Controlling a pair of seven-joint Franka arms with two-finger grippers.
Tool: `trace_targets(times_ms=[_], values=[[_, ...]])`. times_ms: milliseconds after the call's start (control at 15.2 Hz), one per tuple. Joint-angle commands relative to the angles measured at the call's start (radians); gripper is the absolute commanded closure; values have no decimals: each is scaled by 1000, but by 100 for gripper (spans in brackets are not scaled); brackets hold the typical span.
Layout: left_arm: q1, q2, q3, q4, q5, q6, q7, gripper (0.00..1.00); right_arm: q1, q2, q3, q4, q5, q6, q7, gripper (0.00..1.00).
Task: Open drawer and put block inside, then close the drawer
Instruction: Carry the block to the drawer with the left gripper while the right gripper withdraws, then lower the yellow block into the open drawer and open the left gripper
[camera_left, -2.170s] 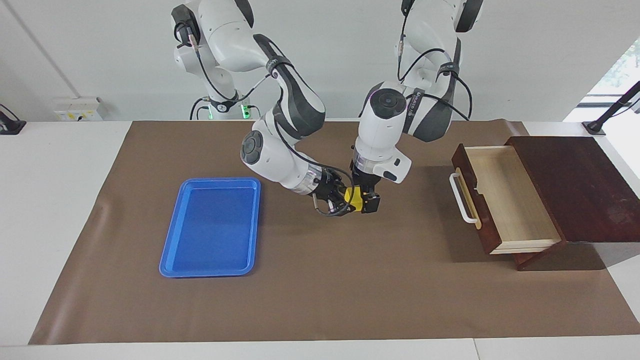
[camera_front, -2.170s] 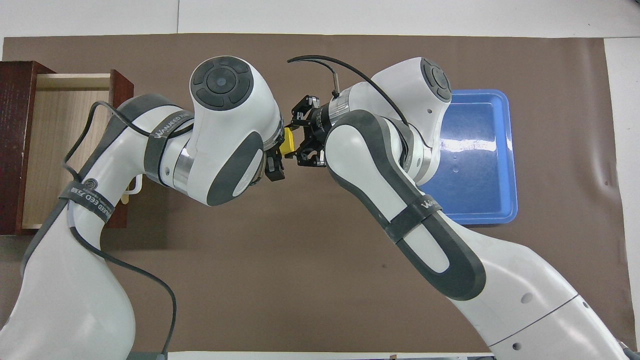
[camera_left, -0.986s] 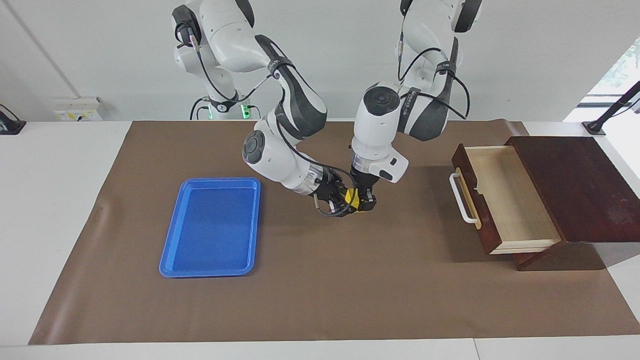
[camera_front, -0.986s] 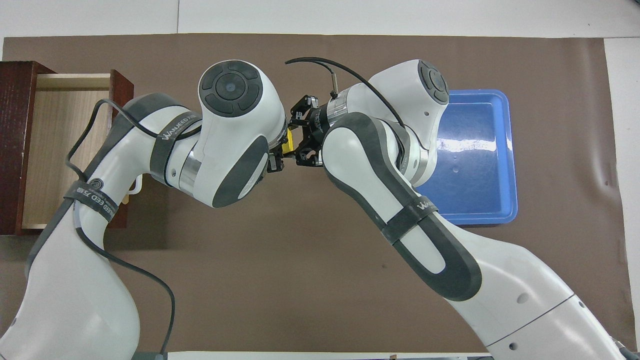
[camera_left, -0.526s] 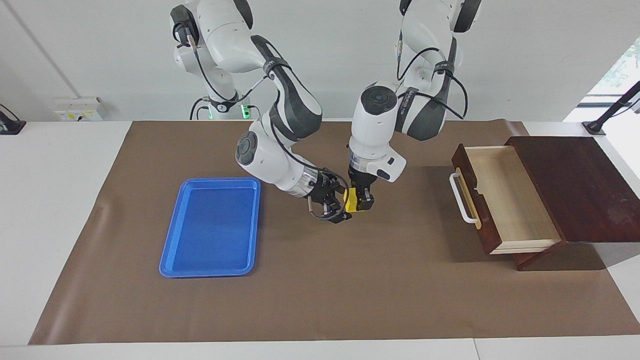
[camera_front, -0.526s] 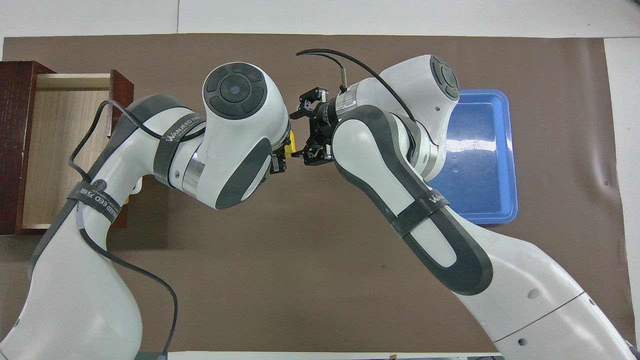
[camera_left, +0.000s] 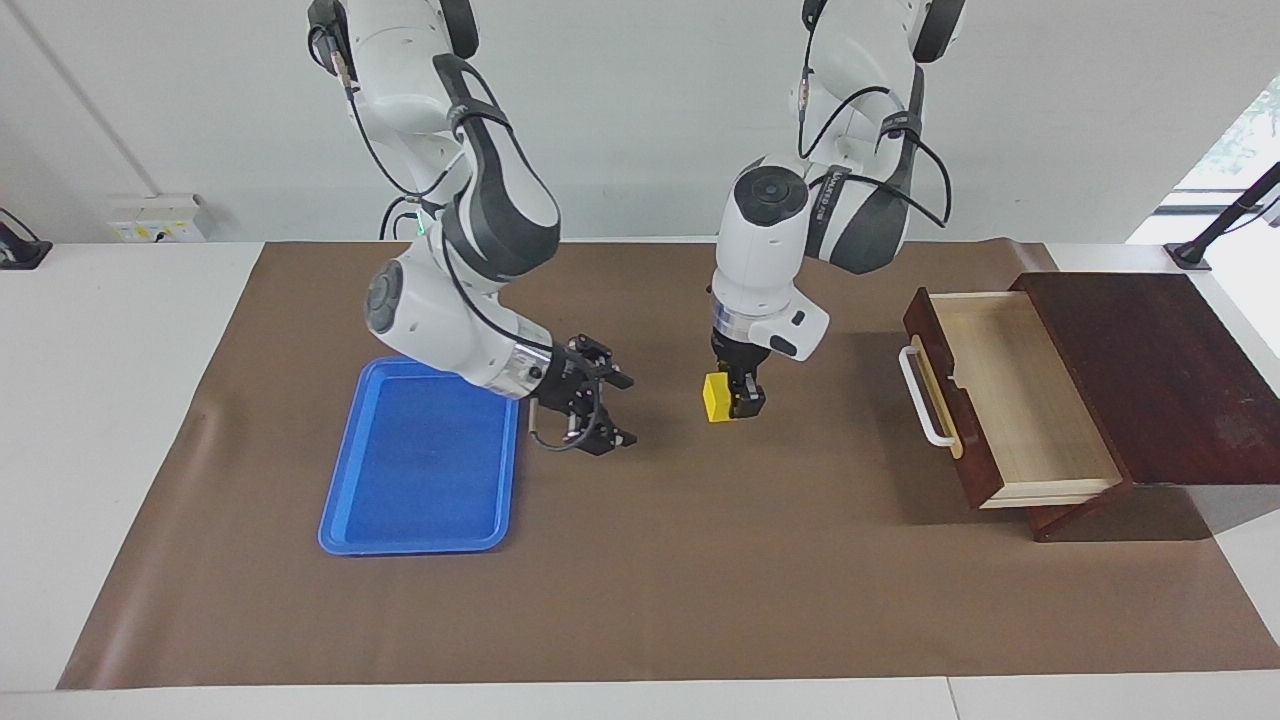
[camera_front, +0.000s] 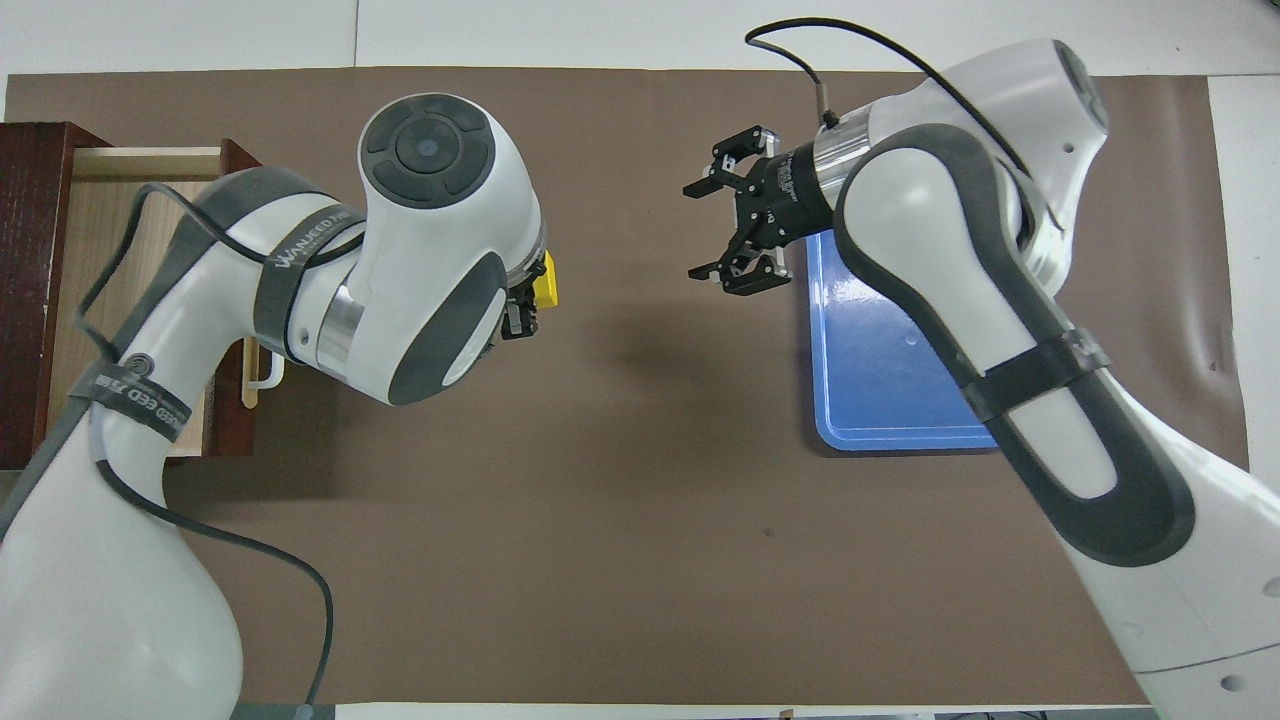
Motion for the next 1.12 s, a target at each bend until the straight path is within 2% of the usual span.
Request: trace_targets(times_ms=[0, 329, 526, 789, 920, 1052], values=[[125, -79, -6, 0, -6, -75, 175, 100, -40, -97, 12, -44, -162, -73, -104, 7], [327, -139, -5, -6, -41, -107, 437, 100, -101, -202, 12, -41, -396, -247, -375, 5], [444, -156, -2, -52, -41, -87, 652, 100, -118, -268, 12, -38, -509, -294, -674, 1], [525, -197, 0, -220, -38, 87, 807, 100, -104, -303, 21, -40, -698, -322, -1021, 0], [562, -196, -1, -276, -38, 162, 850, 100, -124, -309, 15, -47, -727, -331, -1255, 0], [564, -196, -1, -331, -38, 216, 838, 100, -149, -311, 14, -44, -727, -319, -1376, 0]])
